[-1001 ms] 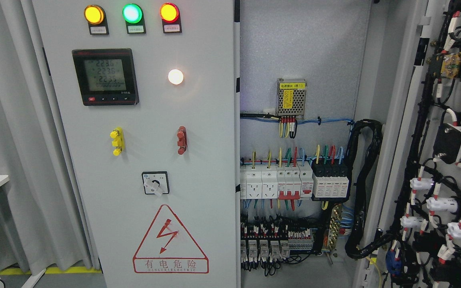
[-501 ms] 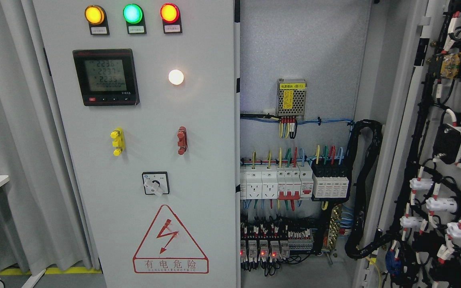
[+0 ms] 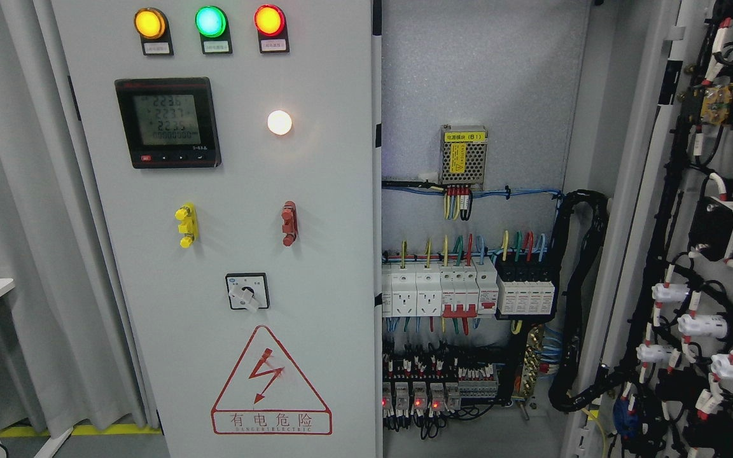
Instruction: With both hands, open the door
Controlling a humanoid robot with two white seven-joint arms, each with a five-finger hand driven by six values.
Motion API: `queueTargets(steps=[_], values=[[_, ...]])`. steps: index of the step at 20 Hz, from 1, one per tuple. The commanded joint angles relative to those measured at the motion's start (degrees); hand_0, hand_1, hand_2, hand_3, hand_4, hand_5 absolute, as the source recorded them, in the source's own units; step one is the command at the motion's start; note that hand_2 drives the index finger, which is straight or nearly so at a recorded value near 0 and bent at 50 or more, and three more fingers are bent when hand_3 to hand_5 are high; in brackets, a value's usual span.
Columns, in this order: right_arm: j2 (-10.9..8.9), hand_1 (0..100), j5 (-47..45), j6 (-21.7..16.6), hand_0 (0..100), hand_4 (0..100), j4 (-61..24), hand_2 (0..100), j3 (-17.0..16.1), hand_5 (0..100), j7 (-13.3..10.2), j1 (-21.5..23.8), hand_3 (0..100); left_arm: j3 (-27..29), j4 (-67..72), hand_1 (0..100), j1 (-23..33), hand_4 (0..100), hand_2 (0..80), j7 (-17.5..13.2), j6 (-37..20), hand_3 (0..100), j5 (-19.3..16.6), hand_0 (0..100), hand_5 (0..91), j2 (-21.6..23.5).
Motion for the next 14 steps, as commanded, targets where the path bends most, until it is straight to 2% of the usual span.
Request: queueTargets(steps=[1,3,6,7,11,14], values=[[-4.79,0,0.0,0.0,22,0,-50.2,0,9.4,0,0.0,7.5,0,6.2,20.1,0,1.2,3,2.9,-0.1,-0.3,3,-2.0,29,0.0,-7.2],[-4.79,0,0.0,0.1,22,0,-56.9,0,11.9,0,0.0,7.6,0,6.3,20.1,0,1.7,3,2.9,-0.1,-1.6,3,-3.3,29,0.0,-7.2],[-4.53,0,0.1,-0.1,22,0,-62.0,0,17.4,0,0.0,7.5,0,6.3,20.2,0,2.1,3,2.9,-0.1,-2.5,3,-3.4,29,0.0,-7.2],[-4.44,0,0.2,-0.2,22,0,-63.0,0,18.2,0,-0.1,7.5,0,6.3,20.1,0,2.3,3,2.9,-0.1,-2.8,3,-3.5,29,0.0,-7.1],[-3.48,0,0.4,-0.2,22,0,-67.4,0,18.6,0,-0.1,4.4,0,6.1,20.2,0,3.2,3,2.9,-0.1,-6.2,3,-3.6,29,0.0,-7.1],[-1.81,0,2.0,0.1,22,0,-69.6,0,18.3,0,-0.3,1.3,0,6.1,20.1,0,3.2,3,2.9,-0.1,-6.5,3,-3.5,29,0.0,-7.0]])
